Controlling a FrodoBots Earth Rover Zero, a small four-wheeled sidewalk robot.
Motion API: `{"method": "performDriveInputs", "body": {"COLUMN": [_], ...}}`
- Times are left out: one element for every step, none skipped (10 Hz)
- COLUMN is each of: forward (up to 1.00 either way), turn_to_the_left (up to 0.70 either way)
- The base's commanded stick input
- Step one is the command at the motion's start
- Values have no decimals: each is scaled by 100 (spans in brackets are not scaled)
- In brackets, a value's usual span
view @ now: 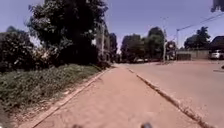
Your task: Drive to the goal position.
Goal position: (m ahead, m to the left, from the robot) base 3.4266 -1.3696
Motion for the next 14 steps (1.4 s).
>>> {"method": "performDriveInputs", "body": {"forward": [70, 70, 70, 70, 70, 70, 70, 70, 70, 70, 70, 70, 70, 70], "turn_to_the_left": [0, 0, 0, 0, 0, -10, -27, -27, -11, 0, 0, 0, 0, 0]}}
